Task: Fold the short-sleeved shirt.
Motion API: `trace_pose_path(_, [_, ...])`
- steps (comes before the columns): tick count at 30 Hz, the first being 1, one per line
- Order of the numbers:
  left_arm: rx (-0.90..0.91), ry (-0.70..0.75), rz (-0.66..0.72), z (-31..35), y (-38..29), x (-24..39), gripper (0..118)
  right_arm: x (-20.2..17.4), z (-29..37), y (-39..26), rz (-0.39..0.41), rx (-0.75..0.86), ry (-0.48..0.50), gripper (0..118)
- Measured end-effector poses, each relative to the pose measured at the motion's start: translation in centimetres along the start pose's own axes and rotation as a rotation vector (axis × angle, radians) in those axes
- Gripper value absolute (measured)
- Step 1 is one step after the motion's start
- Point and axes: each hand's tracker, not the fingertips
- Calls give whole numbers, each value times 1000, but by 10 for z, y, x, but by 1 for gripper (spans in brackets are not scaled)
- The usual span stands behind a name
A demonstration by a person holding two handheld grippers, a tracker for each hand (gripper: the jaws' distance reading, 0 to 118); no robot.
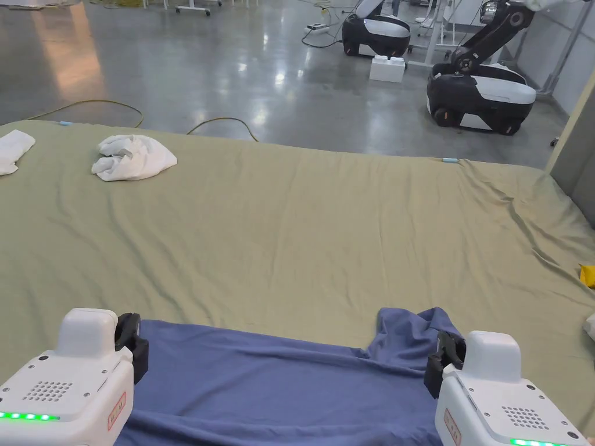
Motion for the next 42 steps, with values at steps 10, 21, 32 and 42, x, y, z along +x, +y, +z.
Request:
trace_pose_path(10, [-239, 1, 35, -89, 11, -29, 1, -6, -30, 3, 16, -19, 7, 0])
trace_pose_path(21, [-701, -31, 70, -259, -1, -71, 66, 12, -61, -10, 25, -126, -16, 0])
trace_pose_path(32, [-707, -7, -108, -256, -12, -21, 9, 51, -80, -29, -17, -240, -81, 0])
trace_pose_path(42, [-565, -48, -44, -203, -2, -31, 7, 111, -169, -5, -72, -470, -74, 68])
